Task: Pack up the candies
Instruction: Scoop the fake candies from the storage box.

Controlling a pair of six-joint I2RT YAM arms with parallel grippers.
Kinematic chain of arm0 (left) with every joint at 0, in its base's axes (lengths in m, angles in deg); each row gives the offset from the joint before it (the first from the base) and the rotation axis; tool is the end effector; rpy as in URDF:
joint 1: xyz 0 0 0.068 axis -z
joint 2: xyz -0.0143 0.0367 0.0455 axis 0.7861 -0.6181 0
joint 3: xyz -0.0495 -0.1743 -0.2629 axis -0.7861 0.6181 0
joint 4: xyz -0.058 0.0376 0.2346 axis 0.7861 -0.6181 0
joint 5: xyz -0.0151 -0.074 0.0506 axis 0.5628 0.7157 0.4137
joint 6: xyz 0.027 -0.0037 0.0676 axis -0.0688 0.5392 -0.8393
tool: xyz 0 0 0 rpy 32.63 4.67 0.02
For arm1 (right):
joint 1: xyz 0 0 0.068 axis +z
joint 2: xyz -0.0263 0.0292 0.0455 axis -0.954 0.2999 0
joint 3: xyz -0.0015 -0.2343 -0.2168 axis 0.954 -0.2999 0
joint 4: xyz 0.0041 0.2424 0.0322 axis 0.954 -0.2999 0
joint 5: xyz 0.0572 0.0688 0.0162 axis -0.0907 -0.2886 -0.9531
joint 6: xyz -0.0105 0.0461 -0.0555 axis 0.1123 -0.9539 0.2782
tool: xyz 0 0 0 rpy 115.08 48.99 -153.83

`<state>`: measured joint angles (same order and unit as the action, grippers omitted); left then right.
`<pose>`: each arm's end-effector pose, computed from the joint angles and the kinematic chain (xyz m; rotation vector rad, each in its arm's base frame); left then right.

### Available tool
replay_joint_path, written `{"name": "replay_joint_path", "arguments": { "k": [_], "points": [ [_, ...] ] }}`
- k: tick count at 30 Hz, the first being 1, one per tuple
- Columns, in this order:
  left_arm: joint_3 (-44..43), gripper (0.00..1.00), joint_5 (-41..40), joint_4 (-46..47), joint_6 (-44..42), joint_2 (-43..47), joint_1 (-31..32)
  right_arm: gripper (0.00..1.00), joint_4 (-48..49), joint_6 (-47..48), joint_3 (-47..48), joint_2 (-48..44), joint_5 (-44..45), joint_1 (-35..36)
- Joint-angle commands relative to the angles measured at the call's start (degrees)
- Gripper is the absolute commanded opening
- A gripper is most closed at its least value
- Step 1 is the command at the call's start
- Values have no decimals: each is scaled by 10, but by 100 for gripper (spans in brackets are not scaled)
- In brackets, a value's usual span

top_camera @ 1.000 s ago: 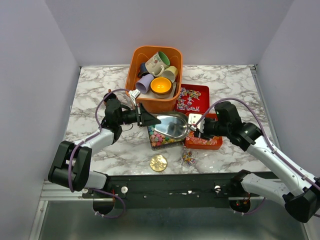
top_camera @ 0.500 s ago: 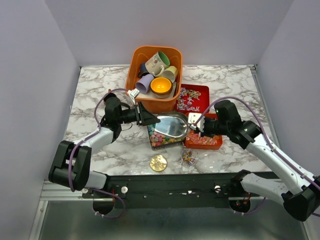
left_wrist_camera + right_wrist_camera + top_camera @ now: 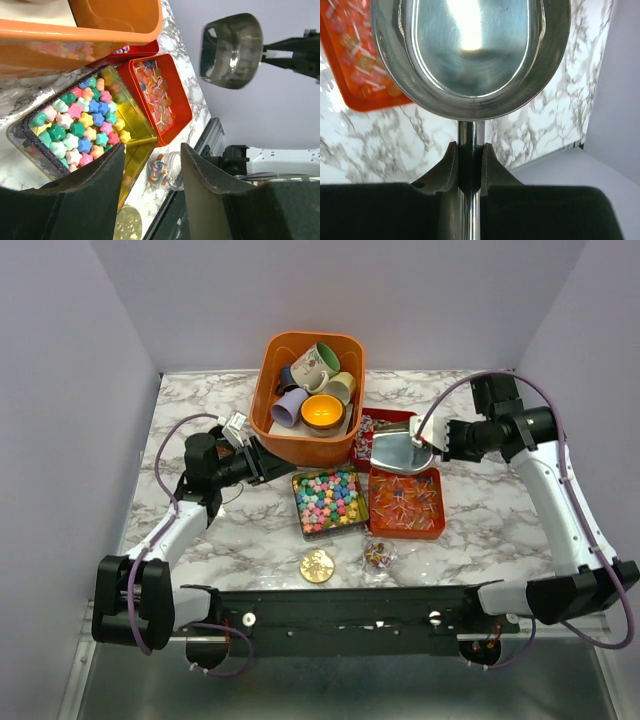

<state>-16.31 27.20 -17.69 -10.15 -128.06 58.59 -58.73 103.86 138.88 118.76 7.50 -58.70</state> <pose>0.2385 -0.0750 0.2972 -0.0328 1.9917 -1.4384 0.2082 0.0680 0.4143 -1.7892 1.7465 -0.0738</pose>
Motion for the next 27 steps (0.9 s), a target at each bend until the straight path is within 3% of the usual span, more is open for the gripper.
{"name": "replay_joint_path", "arguments": {
  "k": [1,11,19,27],
  "points": [
    [11,57,-21,-28,-49,33,-3,1,-180,107,20,35,115,-13],
    [36,57,-37,-38,-81,83,-9,1,-180,243,-48,25,268,-11],
    [51,57,-46,-24,-78,90,-10,0,-178,238,-61,59,354,20],
    [49,57,-50,-7,-67,79,-10,1,-150,163,-55,112,397,96]
  ]
}}
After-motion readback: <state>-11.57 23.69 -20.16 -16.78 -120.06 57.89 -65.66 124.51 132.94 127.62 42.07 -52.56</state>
